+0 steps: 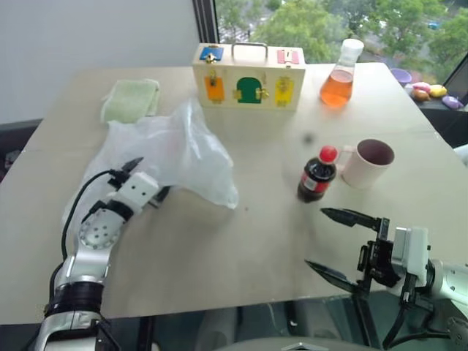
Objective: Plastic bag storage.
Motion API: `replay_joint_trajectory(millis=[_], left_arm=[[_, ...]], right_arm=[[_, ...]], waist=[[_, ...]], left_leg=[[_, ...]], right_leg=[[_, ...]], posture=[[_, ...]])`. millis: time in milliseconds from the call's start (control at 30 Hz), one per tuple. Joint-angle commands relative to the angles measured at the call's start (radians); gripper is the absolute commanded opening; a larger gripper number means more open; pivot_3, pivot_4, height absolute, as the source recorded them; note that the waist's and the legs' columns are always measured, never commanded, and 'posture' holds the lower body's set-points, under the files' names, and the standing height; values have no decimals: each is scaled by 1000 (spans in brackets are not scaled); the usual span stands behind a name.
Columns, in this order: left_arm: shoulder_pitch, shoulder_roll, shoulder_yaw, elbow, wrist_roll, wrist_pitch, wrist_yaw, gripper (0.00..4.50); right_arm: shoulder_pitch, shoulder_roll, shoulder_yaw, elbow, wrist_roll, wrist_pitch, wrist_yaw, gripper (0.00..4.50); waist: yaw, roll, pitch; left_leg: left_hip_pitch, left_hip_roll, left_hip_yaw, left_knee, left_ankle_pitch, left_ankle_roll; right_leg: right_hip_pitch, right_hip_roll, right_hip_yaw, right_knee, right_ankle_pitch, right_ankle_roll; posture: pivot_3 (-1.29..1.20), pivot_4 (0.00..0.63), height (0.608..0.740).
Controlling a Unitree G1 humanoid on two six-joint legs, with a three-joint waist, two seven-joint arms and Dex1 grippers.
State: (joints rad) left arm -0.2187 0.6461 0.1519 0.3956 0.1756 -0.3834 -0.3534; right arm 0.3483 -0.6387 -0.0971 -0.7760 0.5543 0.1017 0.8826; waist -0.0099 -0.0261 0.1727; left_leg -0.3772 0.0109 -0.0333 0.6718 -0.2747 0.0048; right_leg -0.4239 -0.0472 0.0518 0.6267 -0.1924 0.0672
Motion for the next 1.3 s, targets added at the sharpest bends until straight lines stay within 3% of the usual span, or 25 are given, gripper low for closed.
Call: replay_joint_trajectory(millis=[33,200,233,333,567,667,833,933,1033,1300], left_arm=[[-58,-35,-37,55,7,-34,36,4459],[-89,-61,11,-23,-121,117,-7,4459],[-96,-62,29,-64,-174,183,-34,4227],[-136,-44,70,-198,-366,431,-149,3285],[-439,61,135,-407,-773,1201,-201,49],[-602,67,132,-428,-841,1447,-122,49],[-768,18,134,-417,-875,1687,-19,49],[-821,12,114,-422,-866,1734,-5,49],[-853,-3,84,-412,-843,1748,9,49],[-888,22,-80,-377,-712,1767,42,49]], right_arm=[[-3,6,-18,-16,-5,-31,-7,4488],[-11,22,-22,-10,-24,-20,-48,4488],[-13,22,-24,-9,-32,-17,-56,4500],[-25,17,-20,-9,-47,11,-89,4500],[-77,20,-11,-9,-47,48,-128,4500],[-94,46,-32,-5,-13,70,-172,4500],[-117,45,-55,-30,-82,211,-333,4500],[-78,-4,-66,-89,-159,400,-444,4500],[-122,19,-78,-40,-39,539,-464,4500],[-317,148,42,100,-128,612,-600,4500]], waist=[[2,0,0],[0,0,0],[-1,-1,0],[-3,-1,0],[-2,-2,1],[-4,-2,1],[-7,-1,1],[-7,-1,1],[-6,-2,1],[-7,0,2]], left_leg=[[0,0,-1,0,0,0],[0,0,-1,0,0,0],[0,0,-1,0,0,0],[-1,0,-1,0,0,0],[-2,0,-5,3,0,0],[-3,-1,-6,3,0,0],[-2,-1,-5,3,0,0],[-3,-1,-6,3,0,0],[-3,-2,-5,2,0,0],[-2,-2,-5,2,0,0]], right_leg=[[0,0,0,0,0,0],[0,0,-1,0,2,-2],[0,0,-1,0,2,-2],[0,0,-1,0,1,-2],[1,0,-4,0,0,0],[1,0,-4,0,0,0],[1,0,-3,1,0,-1],[0,0,-3,1,0,-1],[0,0,-3,1,2,-3],[0,1,-2,1,1,-2]], posture=[[0,150,740],[0,150,740],[0,150,740],[0,150,740],[0,150,740],[0,150,740],[0,150,740],[0,150,740],[0,150,740],[0,150,740]])
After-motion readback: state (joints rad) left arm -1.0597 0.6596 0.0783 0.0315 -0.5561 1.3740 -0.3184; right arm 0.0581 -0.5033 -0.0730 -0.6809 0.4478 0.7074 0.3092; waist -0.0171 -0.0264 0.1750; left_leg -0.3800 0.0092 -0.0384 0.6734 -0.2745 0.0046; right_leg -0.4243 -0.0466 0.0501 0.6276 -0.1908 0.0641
